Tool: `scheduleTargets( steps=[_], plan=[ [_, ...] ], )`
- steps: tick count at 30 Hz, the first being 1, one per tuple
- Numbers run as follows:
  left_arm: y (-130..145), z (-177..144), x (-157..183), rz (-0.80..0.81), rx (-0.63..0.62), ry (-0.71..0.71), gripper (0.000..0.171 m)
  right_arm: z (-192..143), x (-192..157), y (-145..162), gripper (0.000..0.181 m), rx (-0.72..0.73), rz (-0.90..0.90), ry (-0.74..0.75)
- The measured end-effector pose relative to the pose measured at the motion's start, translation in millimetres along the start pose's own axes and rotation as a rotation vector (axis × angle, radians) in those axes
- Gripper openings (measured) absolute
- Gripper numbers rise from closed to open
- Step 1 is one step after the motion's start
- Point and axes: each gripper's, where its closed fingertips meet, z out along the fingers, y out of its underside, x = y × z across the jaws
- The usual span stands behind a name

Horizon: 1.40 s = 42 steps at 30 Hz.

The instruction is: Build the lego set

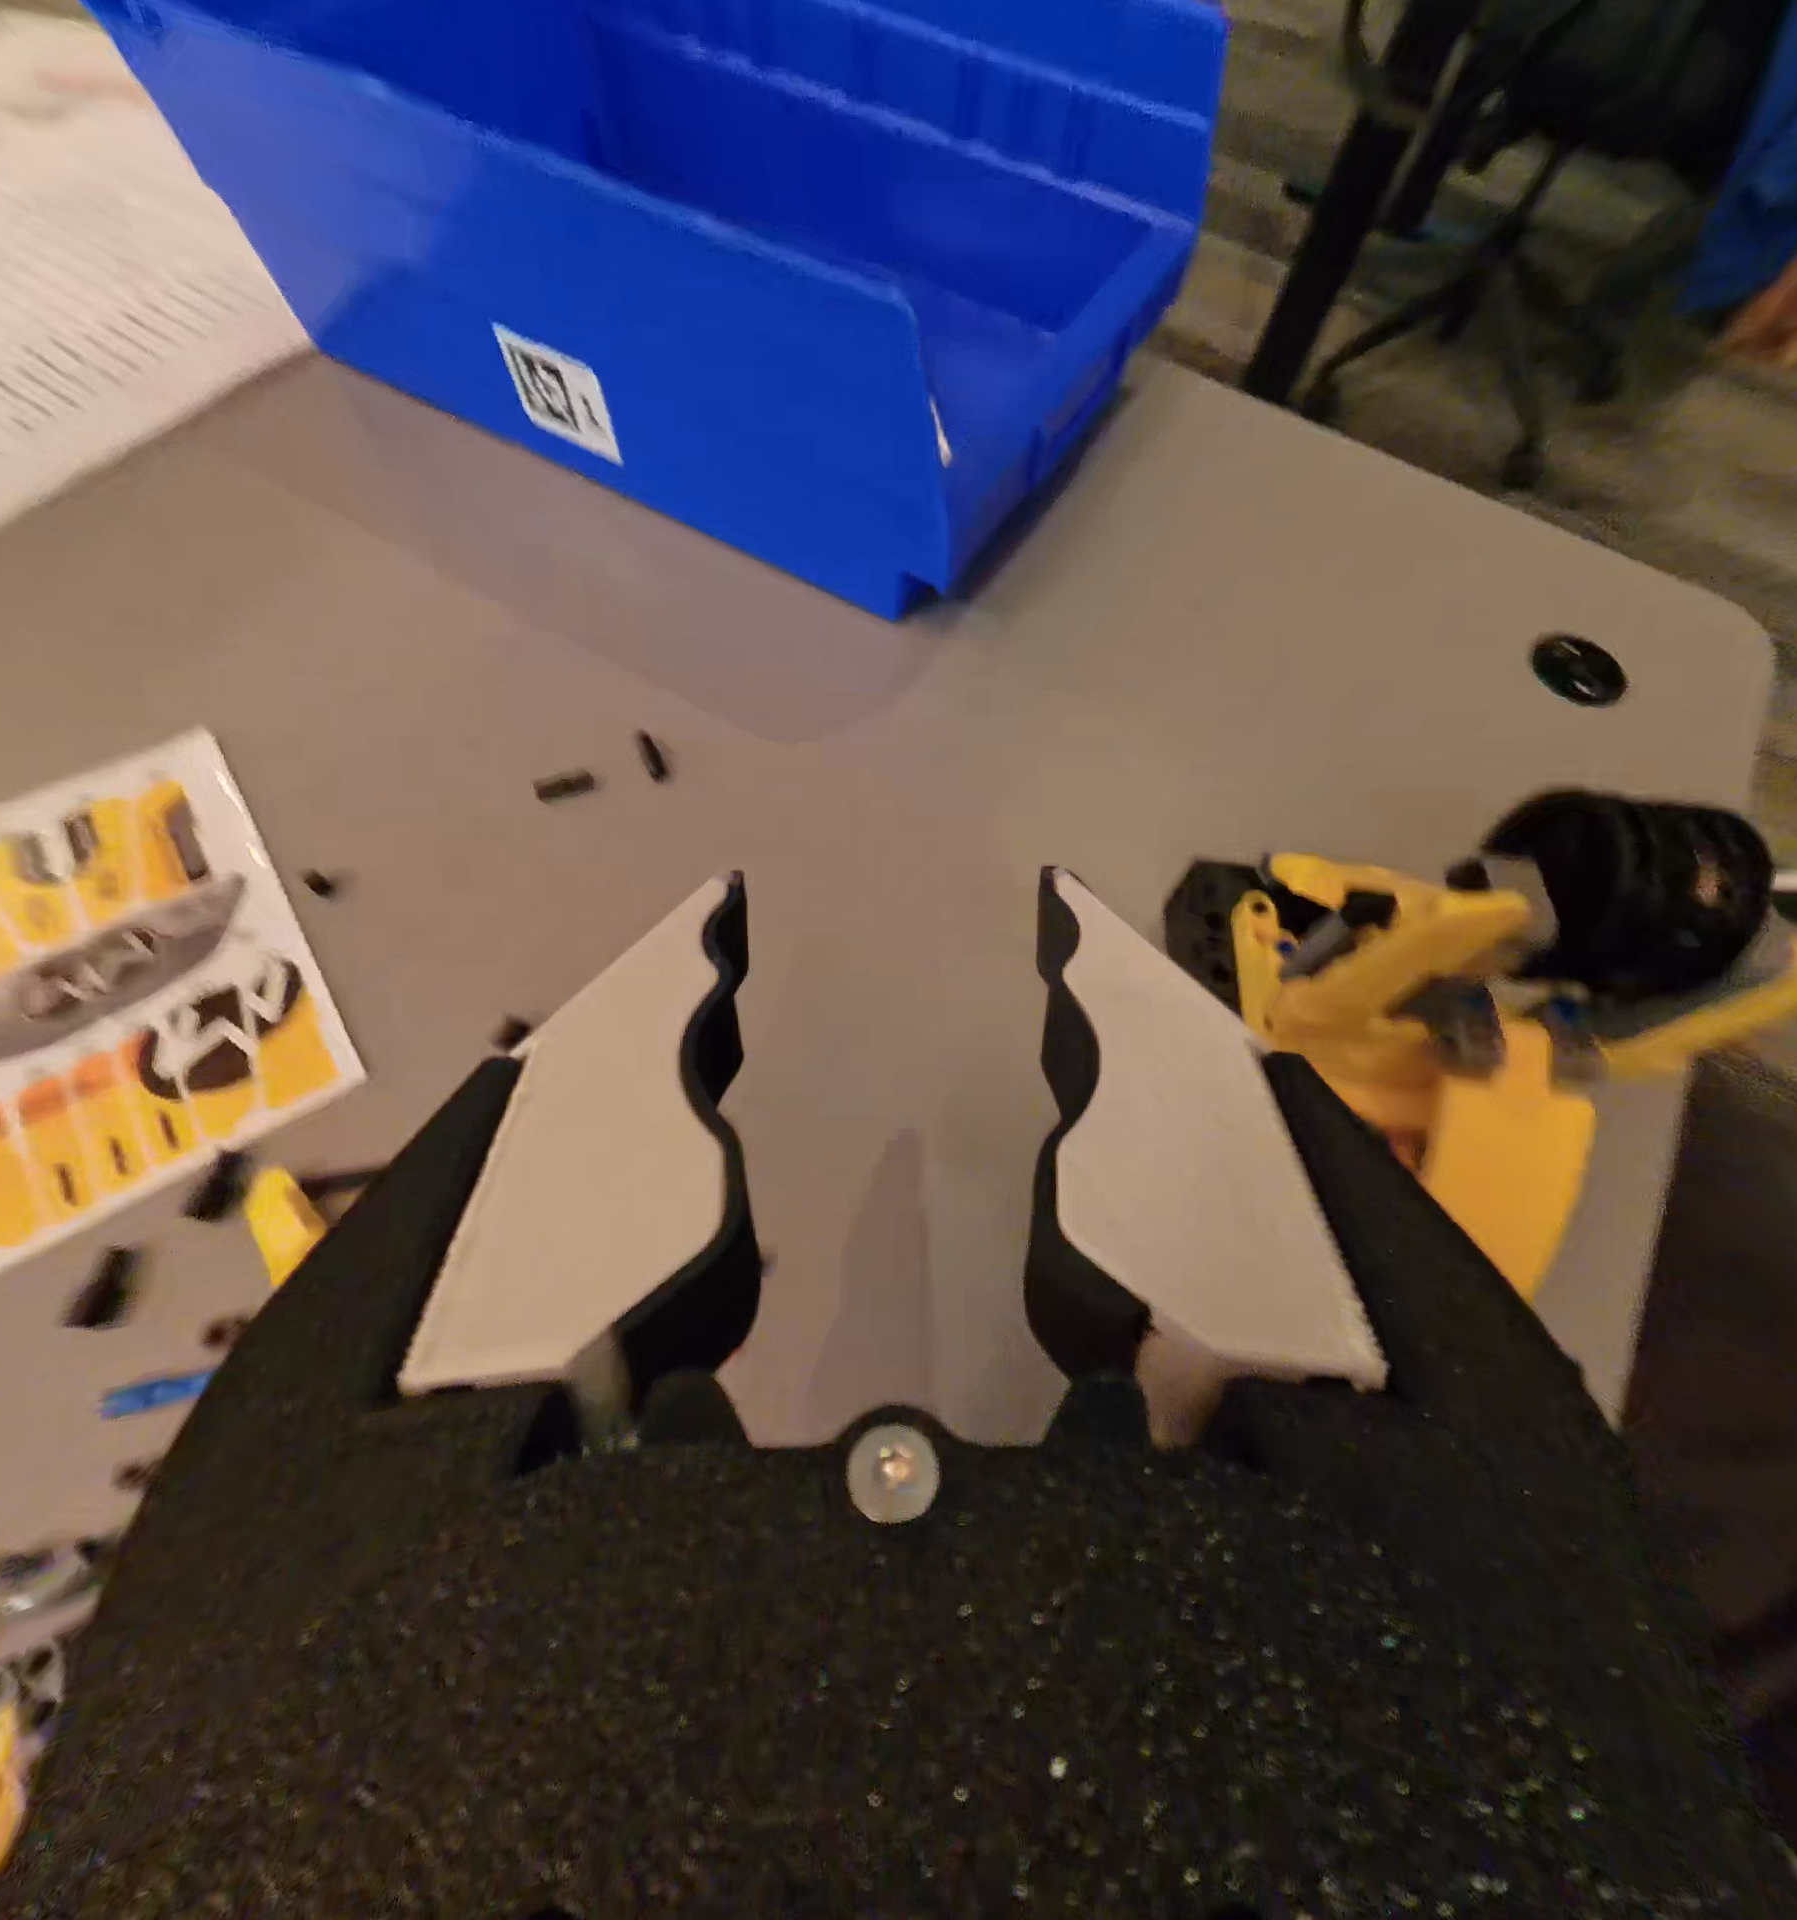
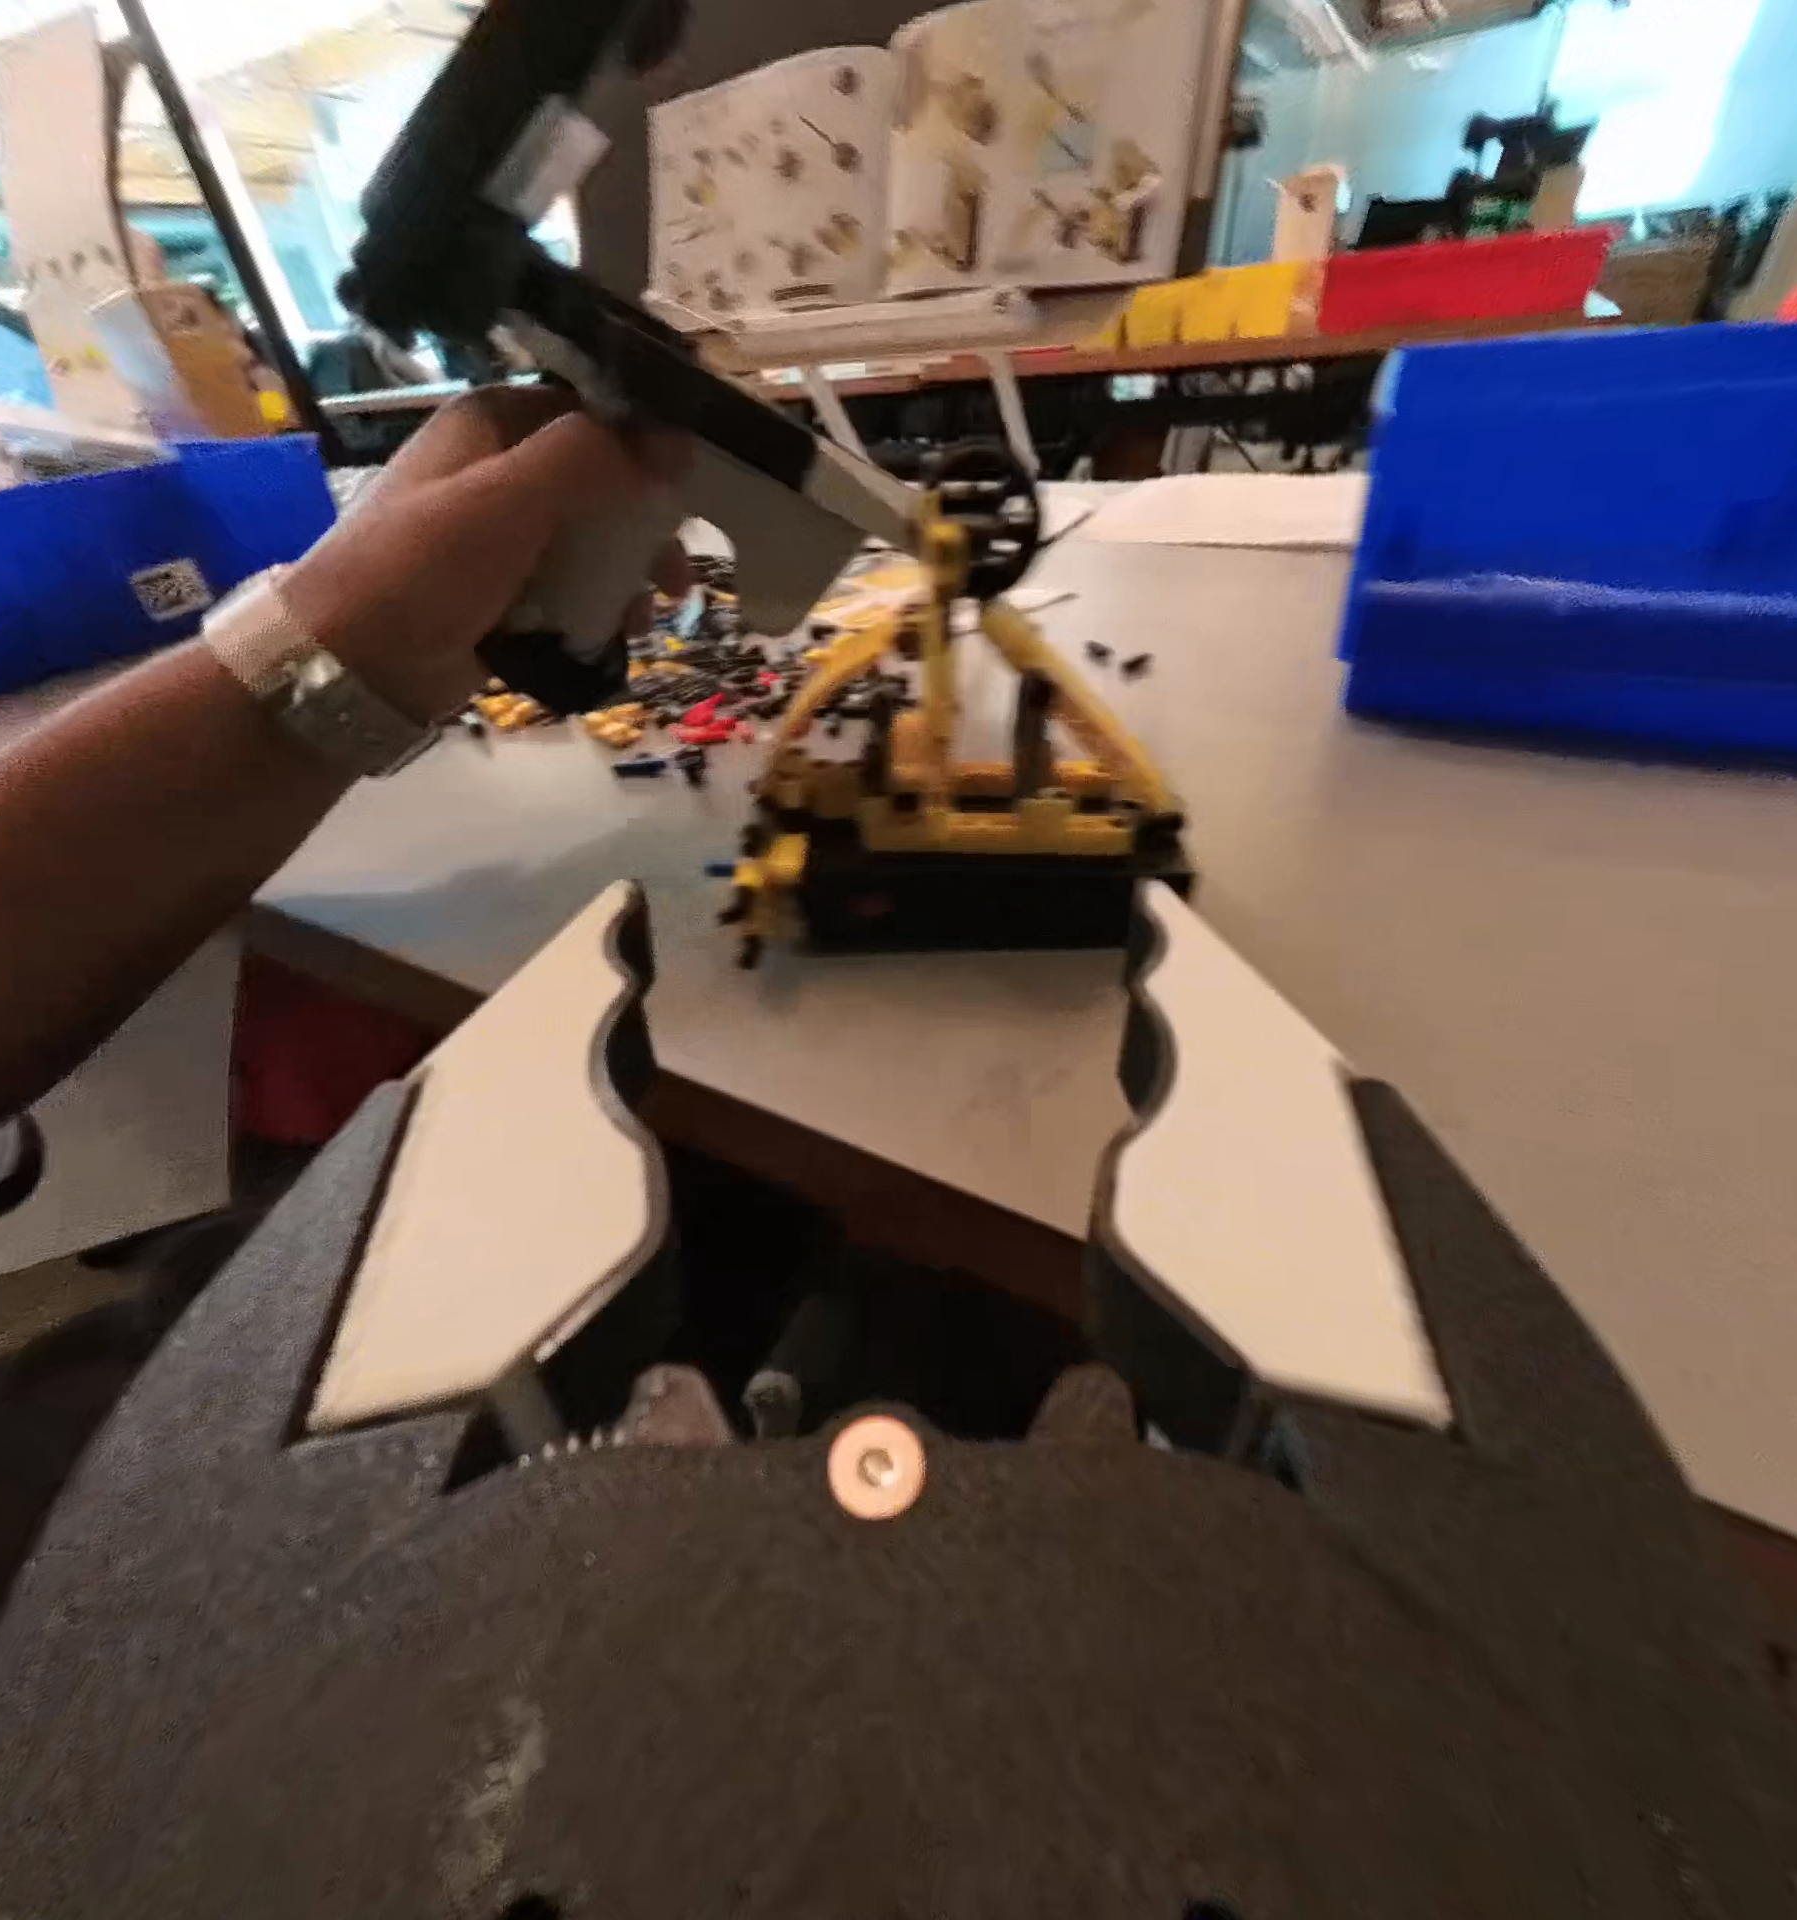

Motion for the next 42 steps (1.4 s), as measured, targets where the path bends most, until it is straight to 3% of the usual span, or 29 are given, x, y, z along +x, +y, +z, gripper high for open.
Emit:
scheduleTargets(
  steps=[4, 7, 9, 11, 12, 19, 24, 30, 32, 35, 38, 42],
  plan=[
    [32, -16, 23, -0.058, -0.083, 0.115, 0.055, 19, -41, 17, 0.080, -0.110, -0.132, -0.056],
    [53, -28, 32, -0.051, -0.121, 0.117, 0.055, 35, -59, 23, 0.076, -0.172, -0.149, -0.100],
    [62, -32, 36, -0.029, -0.140, 0.110, 0.055, 42, -64, 22, 0.061, -0.190, -0.151, -0.113],
    [68, -32, 39, -0.008, -0.163, 0.111, 0.055, 49, -60, 22, 0.028, -0.202, -0.184, -0.098],
    [70, -31, 40, 0.001, -0.166, 0.114, 0.055, 52, -55, 24, 0.021, -0.207, -0.210, -0.079],
    [69, -24, 46, 0.027, -0.060, 0.144, 0.052, 49, -32, 38, 0.022, -0.252, -0.229, -0.030],
    [68, -22, 54, 0.064, -0.045, 0.156, 0.051, 41, -11, 37, 0.034, -0.256, -0.203, -0.009],
    [65, -18, 72, 0.162, -0.028, 0.161, 0.052, 26, 35, 35, 0.034, -0.264, -0.196, 0.103],
    [72, -14, 78, 0.211, -0.076, 0.163, 0.052, 21, 54, 35, 0.035, -0.265, -0.193, 0.161],
    [88, -4, 81, 0.319, -0.178, 0.111, 0.052, 16, 68, 31, 0.034, -0.233, -0.145, 0.173],
    [82, -3, 84, 0.381, -0.136, 0.076, 0.052, 13, 76, 25, 0.034, -0.169, -0.102, 0.172],
    [84, -2, 84, 0.345, -0.158, 0.106, 0.052, 10, 76, 17, 0.034, -0.060, -0.105, 0.159]
  ],
)
